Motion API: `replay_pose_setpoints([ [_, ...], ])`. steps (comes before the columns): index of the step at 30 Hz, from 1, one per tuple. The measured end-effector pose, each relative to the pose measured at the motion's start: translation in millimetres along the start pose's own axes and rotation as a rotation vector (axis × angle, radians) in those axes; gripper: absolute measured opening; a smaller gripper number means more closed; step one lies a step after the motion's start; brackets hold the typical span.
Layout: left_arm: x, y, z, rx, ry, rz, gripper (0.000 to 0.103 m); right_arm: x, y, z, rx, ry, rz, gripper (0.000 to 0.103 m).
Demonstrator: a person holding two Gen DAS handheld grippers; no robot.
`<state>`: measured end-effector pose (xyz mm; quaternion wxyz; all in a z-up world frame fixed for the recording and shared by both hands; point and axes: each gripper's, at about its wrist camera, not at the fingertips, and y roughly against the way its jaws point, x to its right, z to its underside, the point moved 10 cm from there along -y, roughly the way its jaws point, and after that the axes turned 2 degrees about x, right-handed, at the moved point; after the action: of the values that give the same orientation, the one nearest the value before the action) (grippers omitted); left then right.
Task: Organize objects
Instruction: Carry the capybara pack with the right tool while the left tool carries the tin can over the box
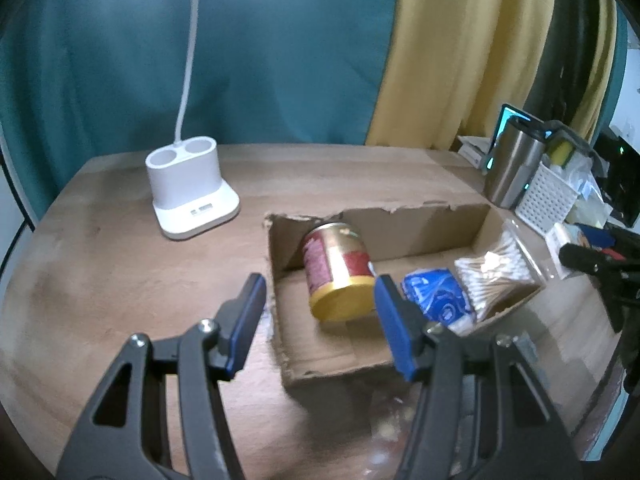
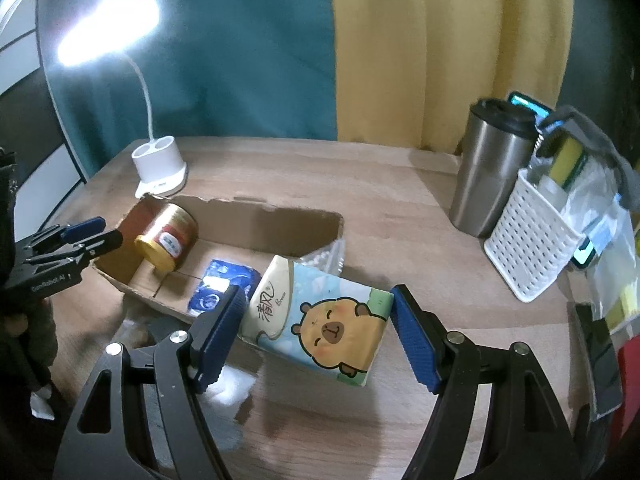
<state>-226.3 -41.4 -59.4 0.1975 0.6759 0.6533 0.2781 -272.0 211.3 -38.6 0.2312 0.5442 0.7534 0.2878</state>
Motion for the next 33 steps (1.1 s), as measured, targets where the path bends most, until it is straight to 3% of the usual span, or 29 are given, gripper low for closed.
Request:
replay_pose_setpoints([
  [10,-23,7,5,0.007,0.030,-0.007,0.058,-46,-6,-18,0.006,0.066,-0.051,0.077],
  [33,-66,12,21,-0.011,0.094,-0.012,0.059,-143,-72,-13,-0.132,0.135,-0.202,0.077],
])
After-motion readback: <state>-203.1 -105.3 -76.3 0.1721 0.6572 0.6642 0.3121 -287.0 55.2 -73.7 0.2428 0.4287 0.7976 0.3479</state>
